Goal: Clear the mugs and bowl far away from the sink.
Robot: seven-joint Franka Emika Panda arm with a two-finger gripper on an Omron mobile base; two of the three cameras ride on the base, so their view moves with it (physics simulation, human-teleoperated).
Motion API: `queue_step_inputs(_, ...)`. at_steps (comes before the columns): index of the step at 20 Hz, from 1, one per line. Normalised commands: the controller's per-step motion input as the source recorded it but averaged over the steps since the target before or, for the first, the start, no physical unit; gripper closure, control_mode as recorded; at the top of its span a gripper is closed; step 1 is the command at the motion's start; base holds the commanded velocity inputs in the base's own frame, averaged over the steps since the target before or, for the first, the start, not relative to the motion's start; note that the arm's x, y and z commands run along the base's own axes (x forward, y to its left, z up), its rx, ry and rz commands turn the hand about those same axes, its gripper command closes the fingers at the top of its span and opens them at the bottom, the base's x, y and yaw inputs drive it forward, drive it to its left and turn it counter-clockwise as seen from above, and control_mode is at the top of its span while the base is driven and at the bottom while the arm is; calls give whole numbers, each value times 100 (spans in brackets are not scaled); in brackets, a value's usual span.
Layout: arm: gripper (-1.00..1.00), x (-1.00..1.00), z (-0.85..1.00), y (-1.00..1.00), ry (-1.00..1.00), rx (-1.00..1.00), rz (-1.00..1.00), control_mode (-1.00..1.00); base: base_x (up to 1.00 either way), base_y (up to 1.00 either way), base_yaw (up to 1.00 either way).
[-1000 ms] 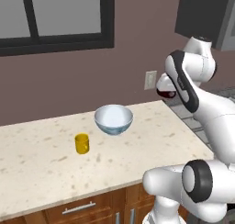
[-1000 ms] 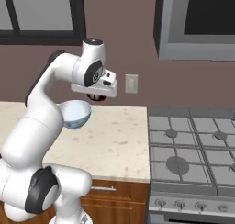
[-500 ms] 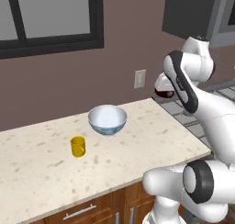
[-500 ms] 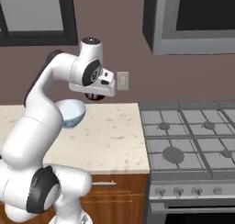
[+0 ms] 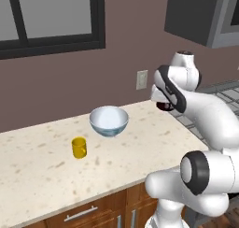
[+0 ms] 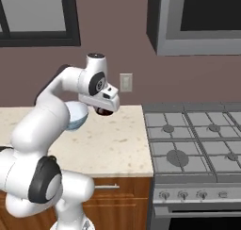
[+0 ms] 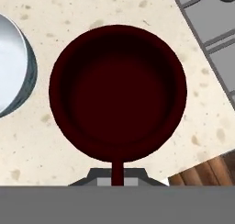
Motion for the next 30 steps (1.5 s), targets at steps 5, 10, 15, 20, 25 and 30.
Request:
queue_step_inputs(5,100,3,-74,0,18,7,-3,-100,0,0,0)
queue_step_inputs(10,100,4,-62,0,10,4,0,-100,0,0,0)
queue_step_inputs(15,100,0,-41,0,1,0,5,-100,0,0,0)
queue_step_inputs(20,100,4,-41,0,0,0,6,-100,0,0,0)
queue_step_inputs(25,100,25,-44,0,0,-2,2,-100,0,0,0)
queue_step_inputs(30,100,39,-42,0,0,-5,0,-100,0,0,0)
